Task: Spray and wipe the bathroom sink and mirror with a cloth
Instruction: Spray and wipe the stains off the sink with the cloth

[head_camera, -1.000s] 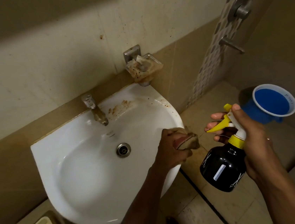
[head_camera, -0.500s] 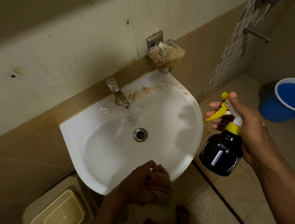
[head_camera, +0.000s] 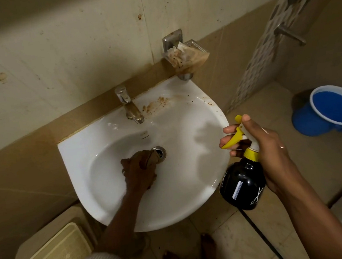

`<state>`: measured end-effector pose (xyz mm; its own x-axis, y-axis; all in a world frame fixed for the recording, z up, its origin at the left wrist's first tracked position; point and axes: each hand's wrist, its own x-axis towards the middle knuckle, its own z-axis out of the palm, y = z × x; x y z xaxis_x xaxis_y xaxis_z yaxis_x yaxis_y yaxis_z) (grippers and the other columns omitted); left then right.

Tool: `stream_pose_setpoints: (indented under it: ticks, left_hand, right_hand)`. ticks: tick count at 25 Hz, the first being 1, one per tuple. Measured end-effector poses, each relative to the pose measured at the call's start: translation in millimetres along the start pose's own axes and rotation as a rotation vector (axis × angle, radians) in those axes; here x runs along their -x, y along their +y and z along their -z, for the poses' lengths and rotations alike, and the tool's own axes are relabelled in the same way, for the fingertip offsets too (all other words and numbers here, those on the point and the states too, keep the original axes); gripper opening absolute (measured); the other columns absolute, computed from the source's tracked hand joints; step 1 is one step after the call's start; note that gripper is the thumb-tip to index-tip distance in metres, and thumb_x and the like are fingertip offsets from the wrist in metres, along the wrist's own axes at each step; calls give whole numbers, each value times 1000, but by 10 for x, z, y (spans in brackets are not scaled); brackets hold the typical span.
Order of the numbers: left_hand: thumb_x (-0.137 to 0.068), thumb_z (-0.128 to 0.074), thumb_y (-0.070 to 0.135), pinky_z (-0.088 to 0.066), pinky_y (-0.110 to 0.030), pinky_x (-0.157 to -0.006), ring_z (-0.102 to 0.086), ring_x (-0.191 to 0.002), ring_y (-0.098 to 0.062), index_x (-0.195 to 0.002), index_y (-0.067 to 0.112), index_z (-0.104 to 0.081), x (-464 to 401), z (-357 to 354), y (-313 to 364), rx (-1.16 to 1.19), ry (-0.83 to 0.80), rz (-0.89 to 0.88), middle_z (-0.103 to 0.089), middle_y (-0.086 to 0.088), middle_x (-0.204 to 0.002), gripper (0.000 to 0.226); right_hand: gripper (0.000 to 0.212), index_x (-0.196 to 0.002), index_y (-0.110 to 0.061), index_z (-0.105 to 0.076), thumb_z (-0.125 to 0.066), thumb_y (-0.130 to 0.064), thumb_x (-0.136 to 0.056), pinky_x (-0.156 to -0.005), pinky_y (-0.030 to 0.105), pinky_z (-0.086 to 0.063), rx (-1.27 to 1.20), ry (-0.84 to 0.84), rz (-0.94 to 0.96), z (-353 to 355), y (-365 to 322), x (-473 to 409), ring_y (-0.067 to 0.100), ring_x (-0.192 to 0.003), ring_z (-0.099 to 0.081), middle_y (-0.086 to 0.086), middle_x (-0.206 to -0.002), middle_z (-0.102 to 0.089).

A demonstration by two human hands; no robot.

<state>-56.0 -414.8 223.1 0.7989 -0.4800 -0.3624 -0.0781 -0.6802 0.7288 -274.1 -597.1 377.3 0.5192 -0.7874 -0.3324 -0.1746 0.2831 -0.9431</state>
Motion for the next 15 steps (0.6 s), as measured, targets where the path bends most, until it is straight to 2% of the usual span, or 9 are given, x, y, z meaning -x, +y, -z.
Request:
stream_pose_setpoints:
  ticks: [2,4,5,6,8,9,10,13,15]
  left_hand:
    - [-86,-60,65,-52,-41,-84,-63,-91,-25,-109,42,-60,-86,-450,-22,-14,26,130,-49,-7,-125,32]
    - [-85,-56,64,-42,-36,-94,-52,-108,-27,-110,47,-55,-132,-819,156,-43,-59,121,-49,-9,-132,30]
    - [-87,-60,52,-44,-38,-92,-51,-112,-26,-112,44,-57,-166,-950,290,8,-139,104,-50,-10,-131,27]
    - [-88,-62,36,-47,-39,-85,-53,-105,-22,-109,40,-60,-182,-1032,441,110,-237,76,-53,-5,-121,21]
    - [-89,-58,11,-42,-40,-54,-55,-65,-17,-89,26,-61,-159,-1146,645,400,-427,40,-54,-3,-79,15]
    - [-87,-56,4,-39,-32,-49,-49,-46,-15,-89,20,-63,-107,-1165,704,507,-482,19,-49,-4,-64,19]
    - [-85,-55,-2,-38,-26,-45,-44,-39,-16,-92,21,-67,-35,-1160,745,555,-527,-14,-46,-6,-59,27]
    - [-76,-63,6,-43,-22,-49,-54,-57,-15,-98,24,-69,220,-1027,820,466,-625,-92,-54,-6,-78,29]
    - [-76,-68,5,-46,-21,-54,-58,-66,-17,-106,15,-71,360,-870,701,404,-699,-156,-57,-7,-85,32]
  right_hand:
    - [54,-98,-10,-77,-55,-58,-87,-75,35,-56,-2,-1,-2,37,74,4,26,-87,-74,19,-96,-80]
    - [48,-93,-18,-80,-55,-58,-88,-75,36,-55,-13,9,4,104,127,9,24,-85,-75,15,-93,-81]
    - [42,-88,-23,-81,-54,-55,-92,-75,37,-55,-18,21,0,147,159,13,24,-84,-75,12,-92,-81]
    - [39,-84,-27,-82,-53,-52,-94,-75,37,-55,-27,30,0,190,186,18,24,-84,-75,10,-91,-81]
    - [37,-87,-26,-80,-56,-53,-90,-74,38,-54,-29,41,-3,253,191,49,25,-84,-75,9,-91,-81]
    - [40,-92,-21,-78,-58,-56,-86,-73,37,-54,-27,61,-6,273,189,68,25,-83,-76,11,-93,-81]
    - [45,-97,-19,-76,-59,-57,-83,-72,37,-54,-28,70,-2,292,186,86,24,-82,-76,12,-94,-81]
    - [35,-86,-30,-81,-55,-53,-91,-73,37,-54,-14,71,22,297,138,117,20,-80,-77,3,-89,-82]
    - [44,-77,-37,-82,-48,-46,-102,-76,37,-54,2,54,23,238,93,128,17,-78,-77,-2,-83,-82]
